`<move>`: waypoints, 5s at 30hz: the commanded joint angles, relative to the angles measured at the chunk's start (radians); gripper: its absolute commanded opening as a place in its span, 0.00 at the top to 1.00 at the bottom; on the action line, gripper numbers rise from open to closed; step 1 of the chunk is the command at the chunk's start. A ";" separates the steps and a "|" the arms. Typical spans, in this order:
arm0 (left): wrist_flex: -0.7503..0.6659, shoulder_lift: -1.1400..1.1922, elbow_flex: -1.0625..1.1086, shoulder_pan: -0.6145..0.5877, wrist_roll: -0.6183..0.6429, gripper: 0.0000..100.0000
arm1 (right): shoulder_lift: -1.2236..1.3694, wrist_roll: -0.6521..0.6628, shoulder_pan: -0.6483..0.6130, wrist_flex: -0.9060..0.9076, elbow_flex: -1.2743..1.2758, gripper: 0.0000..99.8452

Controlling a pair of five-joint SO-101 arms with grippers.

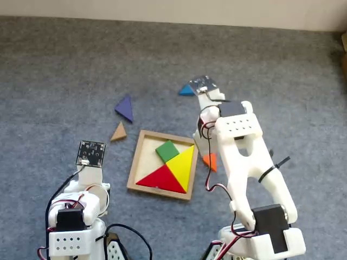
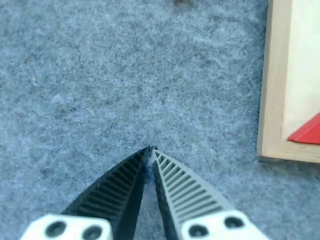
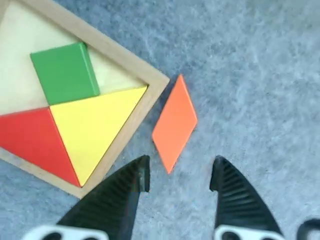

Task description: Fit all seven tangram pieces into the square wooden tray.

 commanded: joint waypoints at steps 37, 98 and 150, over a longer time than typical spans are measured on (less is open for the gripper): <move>0.008 -0.038 0.021 -0.008 0.008 0.99 | -0.050 -0.138 0.048 -0.507 0.361 0.81; 0.008 -0.038 0.021 -0.008 0.008 0.99 | 0.180 -0.143 0.096 -0.466 0.162 0.76; 0.008 -0.038 0.021 -0.008 0.008 0.99 | 0.007 -0.054 -0.374 -0.366 0.108 0.99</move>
